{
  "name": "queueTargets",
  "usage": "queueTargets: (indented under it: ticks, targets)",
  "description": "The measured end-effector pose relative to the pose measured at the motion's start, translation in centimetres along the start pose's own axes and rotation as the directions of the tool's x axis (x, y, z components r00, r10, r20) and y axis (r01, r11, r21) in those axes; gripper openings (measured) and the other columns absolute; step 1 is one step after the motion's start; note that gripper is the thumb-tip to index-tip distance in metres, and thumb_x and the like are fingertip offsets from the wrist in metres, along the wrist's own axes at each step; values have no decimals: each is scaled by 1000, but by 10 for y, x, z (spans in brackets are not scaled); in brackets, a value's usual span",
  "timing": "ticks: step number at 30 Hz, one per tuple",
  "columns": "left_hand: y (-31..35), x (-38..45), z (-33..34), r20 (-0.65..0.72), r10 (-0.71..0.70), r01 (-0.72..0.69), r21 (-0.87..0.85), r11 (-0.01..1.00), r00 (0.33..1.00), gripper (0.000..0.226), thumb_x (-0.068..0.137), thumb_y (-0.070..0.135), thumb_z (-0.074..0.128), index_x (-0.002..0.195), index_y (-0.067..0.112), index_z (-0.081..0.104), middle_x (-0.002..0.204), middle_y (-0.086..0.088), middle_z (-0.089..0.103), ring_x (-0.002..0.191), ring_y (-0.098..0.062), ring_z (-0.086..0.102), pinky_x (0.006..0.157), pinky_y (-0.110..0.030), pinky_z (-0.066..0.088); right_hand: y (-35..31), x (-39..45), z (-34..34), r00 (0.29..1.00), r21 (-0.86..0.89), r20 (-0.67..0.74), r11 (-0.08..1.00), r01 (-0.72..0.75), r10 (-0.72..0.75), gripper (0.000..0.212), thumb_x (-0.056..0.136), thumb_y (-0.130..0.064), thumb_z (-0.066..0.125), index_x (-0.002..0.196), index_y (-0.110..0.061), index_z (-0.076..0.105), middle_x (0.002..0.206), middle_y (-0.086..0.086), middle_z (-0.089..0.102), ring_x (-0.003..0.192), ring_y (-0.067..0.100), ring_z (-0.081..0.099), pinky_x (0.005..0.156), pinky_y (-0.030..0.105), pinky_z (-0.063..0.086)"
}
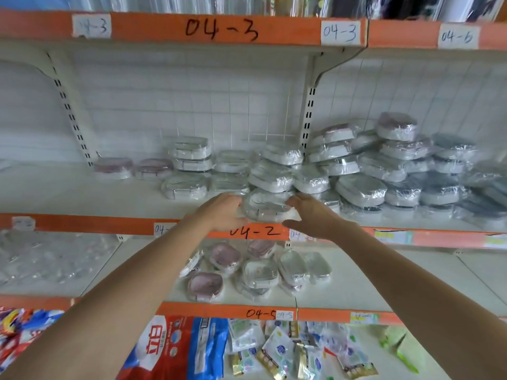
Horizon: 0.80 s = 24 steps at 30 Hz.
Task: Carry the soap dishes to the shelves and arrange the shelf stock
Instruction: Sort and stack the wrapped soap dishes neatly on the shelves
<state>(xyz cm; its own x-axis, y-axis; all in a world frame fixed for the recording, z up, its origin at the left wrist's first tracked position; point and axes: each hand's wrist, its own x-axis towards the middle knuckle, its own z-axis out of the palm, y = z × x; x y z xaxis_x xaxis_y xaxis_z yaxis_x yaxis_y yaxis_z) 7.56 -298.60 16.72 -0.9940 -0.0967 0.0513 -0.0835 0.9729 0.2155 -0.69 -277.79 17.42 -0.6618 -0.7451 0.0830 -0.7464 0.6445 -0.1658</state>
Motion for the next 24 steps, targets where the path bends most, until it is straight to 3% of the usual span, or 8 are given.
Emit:
queueTargets:
  ticks: [2, 8, 15, 18, 24]
  targets:
    - [-6, 21, -4, 6, 2, -2, 14, 1000, 1000, 36, 88, 38, 62, 105, 7, 57, 110, -4, 56, 105, -23, 54, 88, -36, 46, 10, 18, -7, 1000, 0, -15, 1000, -5, 5, 57, 92, -37, 58, 138, -8, 41, 139, 9, 43, 128, 25, 39, 105, 34, 35]
    - [-15, 77, -15, -12, 47, -47, 8, 999, 999, 52, 89, 40, 63, 133, 15, 49, 130, -4, 51, 121, -21, 48, 98, -33, 41, 40, 76, -17, 996, 20, -74, 999, -49, 50, 60, 93, -39, 56, 140, -6, 37, 139, 10, 41, 128, 25, 39, 104, 33, 35]
    - [-20, 129, -28, 12, 0, -1, 45, 999, 1000, 73, 83, 41, 69, 142, 12, 39, 144, -7, 41, 132, -24, 40, 107, -34, 36, 65, 125, -33, 995, 41, -57, 996, -79, 81, 56, 96, -35, 52, 141, -7, 36, 141, 11, 42, 129, 27, 40, 104, 35, 34]
    - [-21, 151, -31, 52, -36, 31, 89, 996, 998, 81, 79, 45, 73, 141, 6, 39, 140, -9, 42, 130, -24, 41, 106, -36, 36, 74, 147, -40, 994, 38, -72, 996, -82, 85, 58, 96, -37, 51, 142, -7, 34, 143, 11, 39, 130, 27, 40, 106, 37, 35]
    - [-24, 177, -28, 124, 8, -20, 88, 996, 992, 102, 73, 50, 77, 152, 12, 22, 151, -6, 31, 139, -22, 31, 110, -31, 29, 74, 184, -41, 989, -39, -59, 990, -136, 134, 63, 96, -45, 46, 142, -4, 30, 146, 10, 32, 137, 26, 25, 109, 39, 30]
